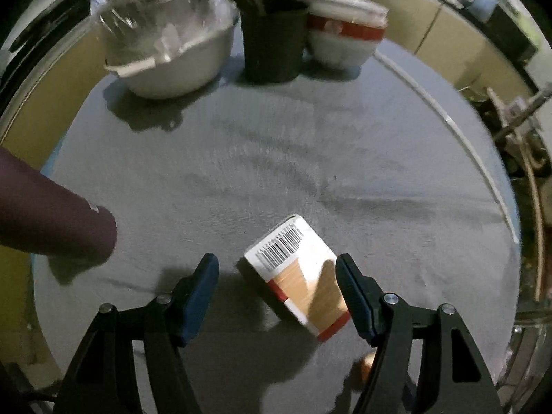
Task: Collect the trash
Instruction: 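Grasp the orange peel with the right tool while the left grasps the orange-and-white box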
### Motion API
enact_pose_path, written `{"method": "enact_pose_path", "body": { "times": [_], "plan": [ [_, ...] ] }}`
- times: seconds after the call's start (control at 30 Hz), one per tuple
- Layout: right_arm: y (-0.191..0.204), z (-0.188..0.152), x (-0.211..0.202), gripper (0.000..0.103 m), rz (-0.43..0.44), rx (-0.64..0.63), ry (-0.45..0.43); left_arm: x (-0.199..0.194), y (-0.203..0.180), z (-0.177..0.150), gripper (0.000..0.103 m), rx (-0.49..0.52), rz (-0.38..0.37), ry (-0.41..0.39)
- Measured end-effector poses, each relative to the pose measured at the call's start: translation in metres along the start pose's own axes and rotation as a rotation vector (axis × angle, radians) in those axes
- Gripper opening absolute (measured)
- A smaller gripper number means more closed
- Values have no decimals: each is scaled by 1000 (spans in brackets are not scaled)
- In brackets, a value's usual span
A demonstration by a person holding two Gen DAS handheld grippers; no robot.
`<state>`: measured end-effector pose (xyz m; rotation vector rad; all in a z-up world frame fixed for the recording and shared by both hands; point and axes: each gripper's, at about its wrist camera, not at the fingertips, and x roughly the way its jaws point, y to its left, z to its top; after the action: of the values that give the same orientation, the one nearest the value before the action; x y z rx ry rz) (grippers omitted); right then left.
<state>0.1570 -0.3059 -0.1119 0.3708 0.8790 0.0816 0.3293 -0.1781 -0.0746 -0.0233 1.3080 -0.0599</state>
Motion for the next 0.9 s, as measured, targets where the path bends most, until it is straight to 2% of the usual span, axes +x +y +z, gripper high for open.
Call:
{"method": "enact_pose_path", "body": {
  "times": [0.13,0.27,0.33,0.4,0.53,0.67,0.77,0.87,0.9],
  "plan": [
    [-4,-10,-17,35,16,1,-20,5,-7,3,71,-36,1,4],
    [-8,-22,-30,35,33,18,-32,6,-11,5,71,-60,-54,38],
    [-11,-27,-36,35,38,27,-39,-2,-12,7,71,-72,-77,24],
    [-12,-29,-41,35,39,33,-50,-8,-16,10,71,-66,-47,3],
    [-14,-32,-44,35,51,51,-55,7,-24,13,71,-47,-18,57],
    [-13,-37,-55,35,57,50,-73,26,-21,8,71,-87,-64,114],
    [-17,-41,-66,35,52,62,-97,25,-19,-2,61,-83,-84,92],
    [-21,-46,-80,35,40,71,-120,17,-19,-13,48,-33,-95,61],
    [-22,-48,-84,35,35,74,-129,13,-19,-18,48,-11,-92,50]
  ]
}}
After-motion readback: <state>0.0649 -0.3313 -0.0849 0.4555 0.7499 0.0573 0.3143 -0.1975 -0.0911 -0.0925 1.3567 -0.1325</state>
